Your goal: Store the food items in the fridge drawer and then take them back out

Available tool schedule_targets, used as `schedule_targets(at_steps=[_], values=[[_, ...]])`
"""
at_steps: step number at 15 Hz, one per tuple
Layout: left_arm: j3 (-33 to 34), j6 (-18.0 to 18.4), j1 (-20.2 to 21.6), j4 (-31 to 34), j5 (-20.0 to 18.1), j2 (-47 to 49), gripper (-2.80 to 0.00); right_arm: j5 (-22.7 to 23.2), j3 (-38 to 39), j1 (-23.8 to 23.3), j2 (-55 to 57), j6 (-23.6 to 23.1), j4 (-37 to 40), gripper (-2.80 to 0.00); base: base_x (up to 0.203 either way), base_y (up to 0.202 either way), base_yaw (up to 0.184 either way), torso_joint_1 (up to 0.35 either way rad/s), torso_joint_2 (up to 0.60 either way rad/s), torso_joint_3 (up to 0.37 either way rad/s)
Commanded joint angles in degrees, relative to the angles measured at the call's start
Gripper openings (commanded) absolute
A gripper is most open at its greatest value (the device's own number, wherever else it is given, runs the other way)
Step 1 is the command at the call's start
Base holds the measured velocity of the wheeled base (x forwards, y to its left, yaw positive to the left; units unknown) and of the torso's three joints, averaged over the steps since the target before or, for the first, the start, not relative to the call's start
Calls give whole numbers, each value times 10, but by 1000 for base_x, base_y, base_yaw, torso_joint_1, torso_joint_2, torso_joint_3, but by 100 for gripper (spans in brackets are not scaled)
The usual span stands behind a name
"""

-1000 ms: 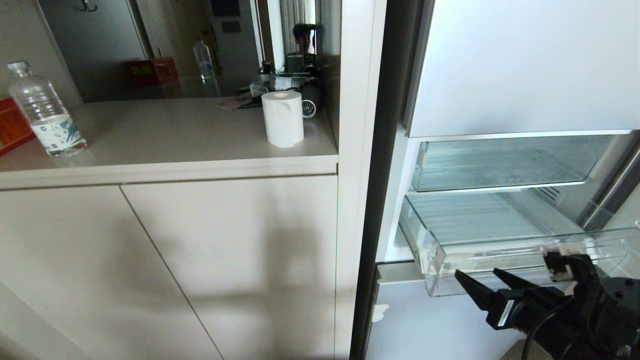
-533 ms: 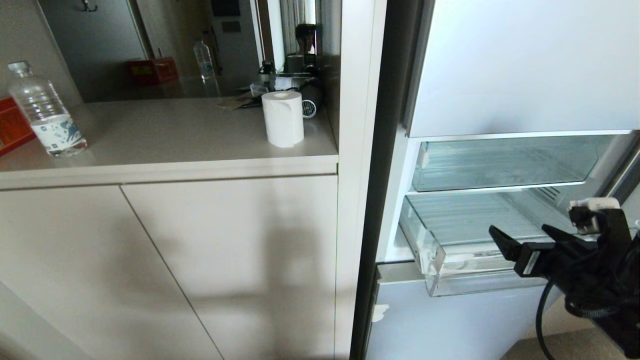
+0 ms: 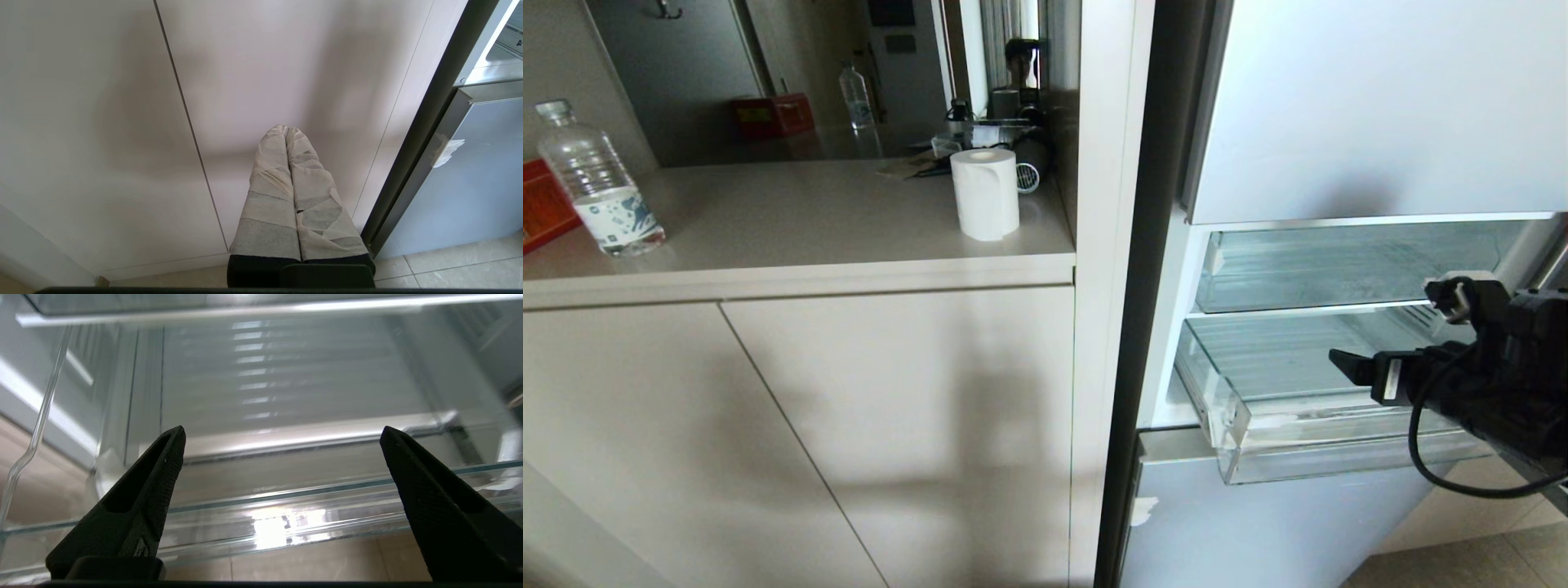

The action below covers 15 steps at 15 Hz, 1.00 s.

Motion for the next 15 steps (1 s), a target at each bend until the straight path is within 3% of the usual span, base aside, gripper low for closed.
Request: schedule_targets(at_steps=[1,4,7,15], values=[[0,0,0,0,0,1,-280,18,-51,-10,10,2,83,0,0,0,0,0,0,0],[0,0,0,0,0,0,-280,32,-113,-15,65,0,121,0,0,0,0,0,0,0],[0,0,0,0,0,1,-280,34,-188,-23,105,-1,220,0,0,0,0,0,0,0],[0,0,0,0,0,1,-280,31,-249,-30,81,2,467,0,0,0,0,0,0,0]])
